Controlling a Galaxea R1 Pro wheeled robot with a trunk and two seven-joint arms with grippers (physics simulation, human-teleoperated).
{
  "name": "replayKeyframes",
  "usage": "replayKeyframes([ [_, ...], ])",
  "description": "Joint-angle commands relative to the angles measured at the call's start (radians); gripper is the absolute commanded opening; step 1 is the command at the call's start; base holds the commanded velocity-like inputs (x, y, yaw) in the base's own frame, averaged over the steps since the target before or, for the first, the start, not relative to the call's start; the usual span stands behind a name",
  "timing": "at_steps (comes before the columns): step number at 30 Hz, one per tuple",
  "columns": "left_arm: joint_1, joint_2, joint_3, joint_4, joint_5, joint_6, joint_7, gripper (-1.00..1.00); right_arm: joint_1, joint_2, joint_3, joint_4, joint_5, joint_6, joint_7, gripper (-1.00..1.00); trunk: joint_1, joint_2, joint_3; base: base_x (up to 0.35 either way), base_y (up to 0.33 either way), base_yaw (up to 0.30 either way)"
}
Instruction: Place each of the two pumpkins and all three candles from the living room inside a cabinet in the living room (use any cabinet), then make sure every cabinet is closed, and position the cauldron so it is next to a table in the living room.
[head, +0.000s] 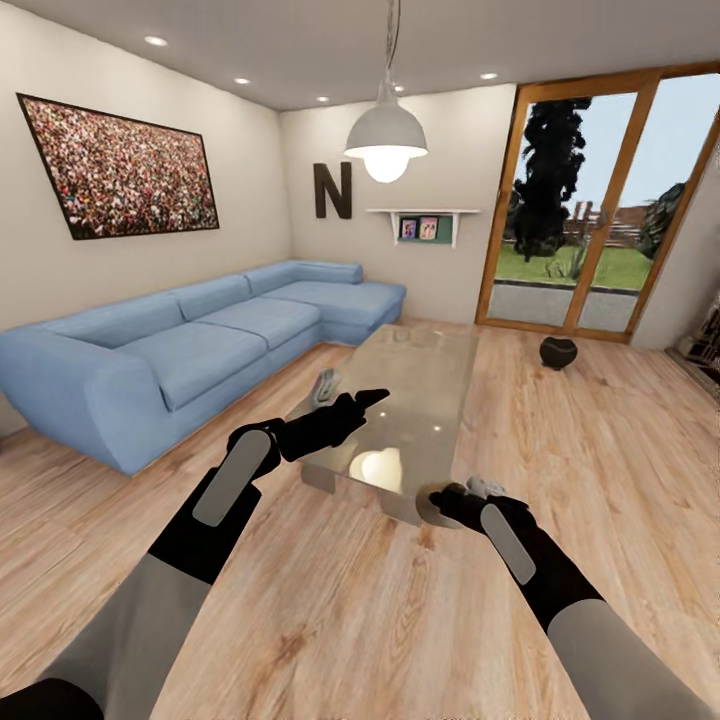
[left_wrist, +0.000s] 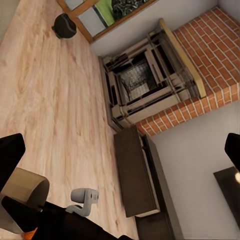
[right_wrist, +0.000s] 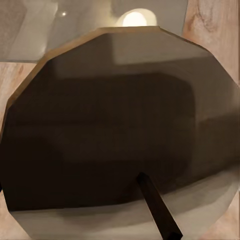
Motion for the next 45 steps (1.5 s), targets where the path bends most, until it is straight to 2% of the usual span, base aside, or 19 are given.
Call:
replayKeyframes([
  [1,0.0,0.0,0.0,0.0,0.0,0.0,0.0,1.0,0.0,0.0,0.0,0.0,-0.006,-0.002,-0.001,-1.0,0.0,0.0,-0.001,0.0,0.0,-0.143],
  [45,0.0,-0.001,-0.001,0.0,0.0,0.0,0.0,1.0,0.006,-0.006,-0.003,0.001,-0.016,-0.005,0.003,-1.0,0.0,0.0,-0.03,0.0,0.0,-0.256],
])
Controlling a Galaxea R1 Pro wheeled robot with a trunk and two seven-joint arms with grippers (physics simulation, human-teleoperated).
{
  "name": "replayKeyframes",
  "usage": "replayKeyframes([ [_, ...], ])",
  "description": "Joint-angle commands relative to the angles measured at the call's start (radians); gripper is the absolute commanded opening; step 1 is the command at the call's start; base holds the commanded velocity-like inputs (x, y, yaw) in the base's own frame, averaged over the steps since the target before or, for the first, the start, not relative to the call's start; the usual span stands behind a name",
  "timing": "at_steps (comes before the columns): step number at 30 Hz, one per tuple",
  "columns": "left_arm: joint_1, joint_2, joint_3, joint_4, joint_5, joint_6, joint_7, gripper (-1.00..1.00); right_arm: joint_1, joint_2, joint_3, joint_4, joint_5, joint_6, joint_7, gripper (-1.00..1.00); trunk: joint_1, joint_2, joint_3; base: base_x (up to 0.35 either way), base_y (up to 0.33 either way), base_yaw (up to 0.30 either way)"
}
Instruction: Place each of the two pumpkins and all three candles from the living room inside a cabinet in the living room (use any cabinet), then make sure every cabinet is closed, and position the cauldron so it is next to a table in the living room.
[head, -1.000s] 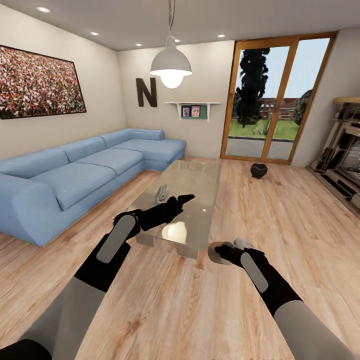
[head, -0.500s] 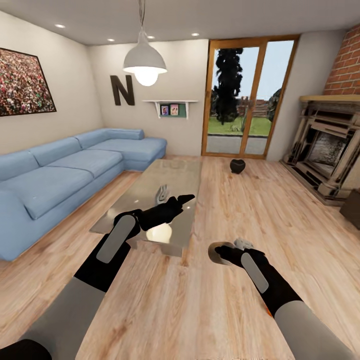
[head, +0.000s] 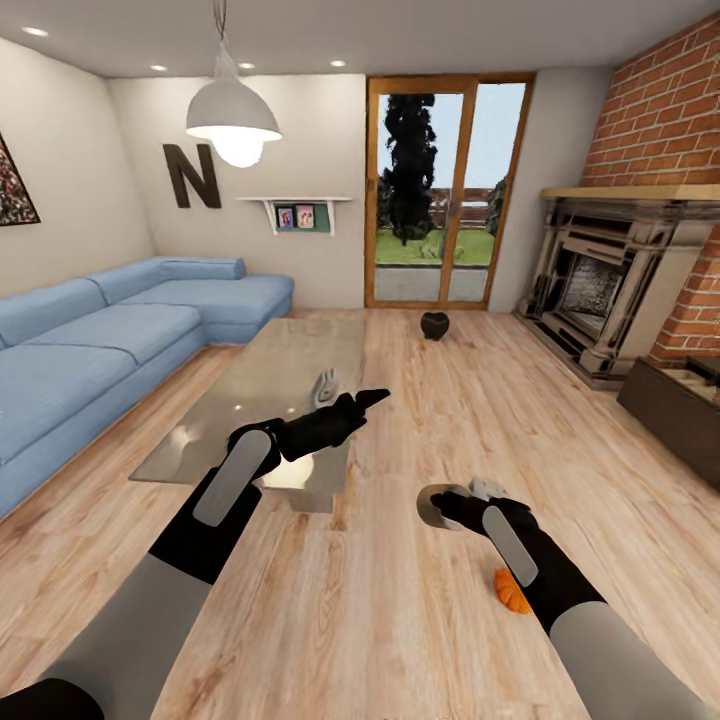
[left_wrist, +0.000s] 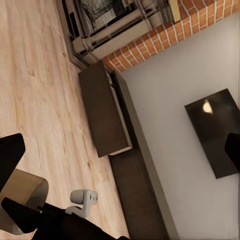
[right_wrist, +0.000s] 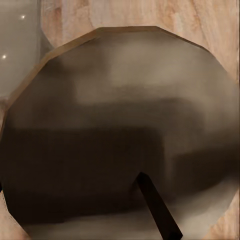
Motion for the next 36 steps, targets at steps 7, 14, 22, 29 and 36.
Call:
replayKeyframes([
  [7,0.0,0.0,0.0,0.0,0.0,0.0,0.0,1.0,0.0,0.0,0.0,0.0,-0.007,-0.002,-0.001,-1.0,0.0,0.0,-0.003,0.0,0.0,-0.27],
  [14,0.0,0.0,0.0,0.0,0.0,0.0,0.0,1.0,0.001,0.003,-0.028,0.0,-0.007,-0.002,-0.001,-1.0,0.0,0.0,-0.004,0.0,0.0,-0.282],
  [22,0.0,-0.002,0.0,0.001,0.0,0.0,0.0,1.0,0.003,0.001,-0.029,0.0,-0.007,-0.002,0.001,-1.0,0.0,0.0,-0.003,0.0,0.0,-0.285],
  [29,0.0,-0.002,0.0,0.002,0.0,0.0,0.0,1.0,0.004,0.0,-0.029,0.0,-0.009,-0.002,0.001,-1.0,0.0,0.0,0.0,0.0,0.0,-0.285],
  [36,0.0,-0.003,0.0,0.003,0.0,0.0,0.0,1.0,0.005,0.0,-0.031,0.001,-0.009,-0.002,0.002,-1.0,0.0,0.0,0.004,0.0,0.0,-0.285],
])
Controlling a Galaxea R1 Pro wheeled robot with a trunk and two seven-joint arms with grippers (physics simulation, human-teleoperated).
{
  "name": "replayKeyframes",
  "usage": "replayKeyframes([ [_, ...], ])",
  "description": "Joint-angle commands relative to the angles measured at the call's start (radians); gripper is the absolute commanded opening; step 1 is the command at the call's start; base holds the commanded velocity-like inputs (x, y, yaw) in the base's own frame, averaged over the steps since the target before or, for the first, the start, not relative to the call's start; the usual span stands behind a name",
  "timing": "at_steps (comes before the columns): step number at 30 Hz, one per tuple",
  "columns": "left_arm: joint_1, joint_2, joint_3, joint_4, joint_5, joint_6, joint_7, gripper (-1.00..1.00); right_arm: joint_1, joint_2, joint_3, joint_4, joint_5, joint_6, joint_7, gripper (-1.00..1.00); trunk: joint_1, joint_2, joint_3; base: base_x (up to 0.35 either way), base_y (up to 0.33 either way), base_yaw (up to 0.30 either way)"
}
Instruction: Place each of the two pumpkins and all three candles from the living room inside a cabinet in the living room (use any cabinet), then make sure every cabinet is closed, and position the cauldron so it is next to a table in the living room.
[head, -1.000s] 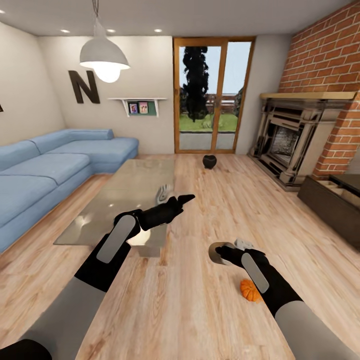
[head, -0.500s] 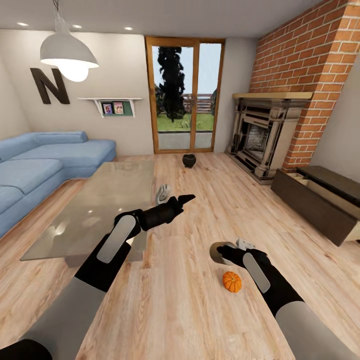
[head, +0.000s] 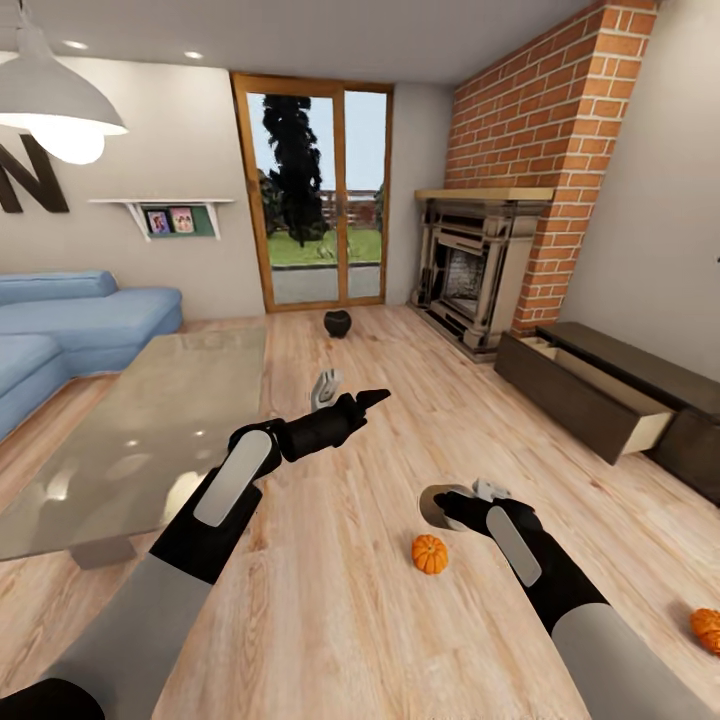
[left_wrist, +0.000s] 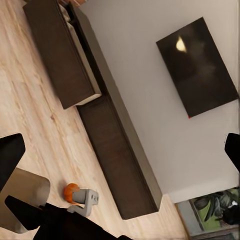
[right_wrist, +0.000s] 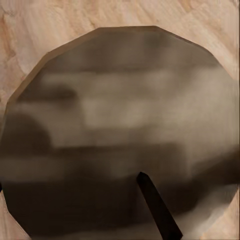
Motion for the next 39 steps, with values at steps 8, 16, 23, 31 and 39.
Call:
replayKeyframes([
  [8,0.0,0.001,0.0,0.0,0.0,0.0,0.0,1.0,0.0,0.0,0.0,0.0,-0.007,-0.002,-0.001,-1.0,0.0,0.0,0.006,0.0,0.0,-0.279],
  [16,0.0,-0.001,0.0,0.0,0.0,0.0,0.0,1.0,0.0,0.001,0.0,0.0,-0.008,-0.002,-0.001,-1.0,0.0,0.0,0.015,0.0,0.0,-0.248],
  [23,0.0,-0.001,-0.001,0.001,0.0,0.0,0.0,1.0,0.0,0.005,-0.065,0.0,-0.009,-0.002,0.001,-1.0,0.0,0.0,0.023,0.0,0.0,-0.237],
  [31,0.0,-0.002,-0.003,0.003,0.0,0.0,0.0,1.0,0.0,0.006,-0.081,0.001,-0.007,-0.002,0.001,-1.0,0.0,0.0,0.033,0.0,0.0,-0.231],
  [39,0.0,-0.004,-0.003,0.006,0.0,0.0,0.0,1.0,0.0,0.005,-0.082,0.006,-0.007,-0.002,0.001,-1.0,0.0,0.0,0.042,0.0,0.0,-0.23],
])
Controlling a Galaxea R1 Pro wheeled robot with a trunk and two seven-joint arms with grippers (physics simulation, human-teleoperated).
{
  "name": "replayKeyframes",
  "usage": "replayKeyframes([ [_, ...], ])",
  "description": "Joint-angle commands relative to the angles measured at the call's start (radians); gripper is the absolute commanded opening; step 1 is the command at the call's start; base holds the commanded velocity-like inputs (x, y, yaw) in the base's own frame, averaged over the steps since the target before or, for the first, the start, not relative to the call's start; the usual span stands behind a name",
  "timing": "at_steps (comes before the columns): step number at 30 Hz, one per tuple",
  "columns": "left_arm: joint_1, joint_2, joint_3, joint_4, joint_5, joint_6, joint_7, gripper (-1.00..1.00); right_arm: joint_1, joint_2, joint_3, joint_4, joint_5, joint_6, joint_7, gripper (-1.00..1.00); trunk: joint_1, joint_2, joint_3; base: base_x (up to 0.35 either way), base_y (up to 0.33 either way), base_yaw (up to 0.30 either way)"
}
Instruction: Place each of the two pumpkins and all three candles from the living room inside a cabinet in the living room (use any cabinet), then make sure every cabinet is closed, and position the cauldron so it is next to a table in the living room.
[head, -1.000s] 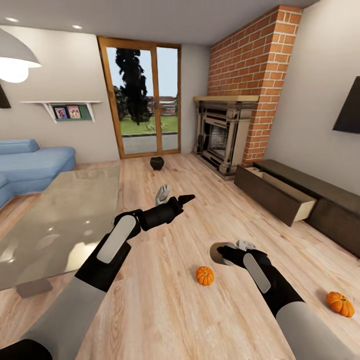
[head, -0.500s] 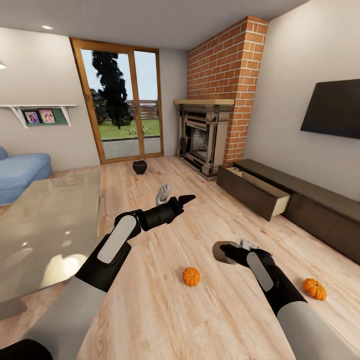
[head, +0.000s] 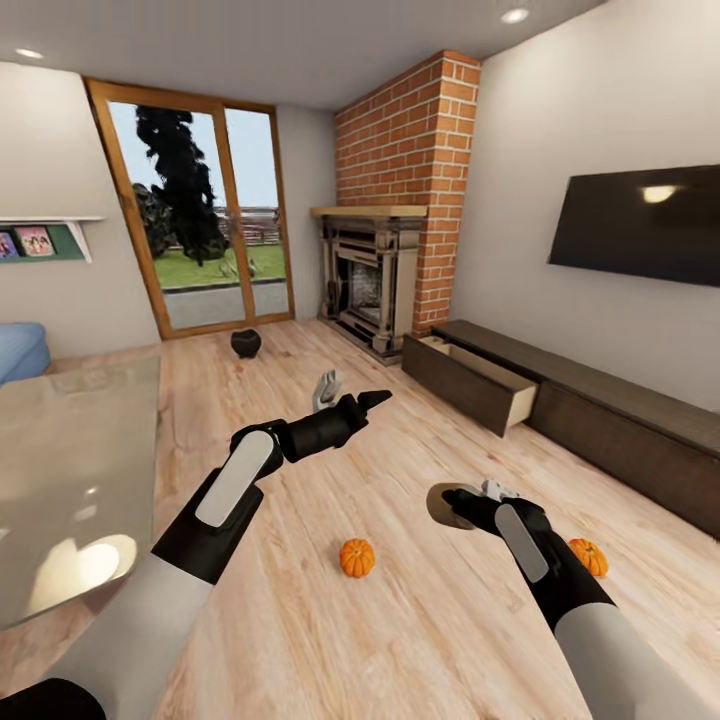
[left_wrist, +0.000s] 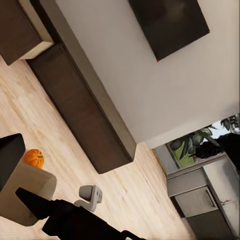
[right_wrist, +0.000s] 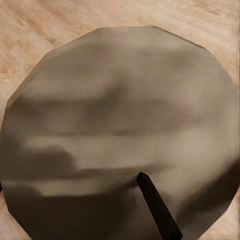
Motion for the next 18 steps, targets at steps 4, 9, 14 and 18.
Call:
replayKeyframes([
  [4,0.0,0.0,0.0,-0.001,0.0,-0.001,0.0,1.0,0.0,0.0,-0.011,0.002,-0.009,-0.002,-0.001,-1.0,0.0,0.0,0.005,0.0,0.0,-0.23],
  [9,0.0,0.001,0.0,-0.005,0.0,-0.001,0.0,1.0,0.0,0.0,-0.025,0.003,-0.009,-0.002,-0.001,-1.0,0.0,0.0,0.01,0.0,0.0,-0.226],
  [14,0.0,0.003,-0.002,-0.007,-0.001,-0.002,0.0,1.0,0.0,0.001,-0.029,0.004,-0.009,0.001,-0.006,-1.0,0.0,0.0,0.007,0.0,0.0,-0.167],
  [18,0.0,0.004,-0.003,-0.008,-0.002,-0.002,0.0,1.0,0.0,0.001,-0.031,0.006,-0.009,0.001,-0.008,-1.0,0.0,0.0,0.001,0.0,0.0,-0.116],
])
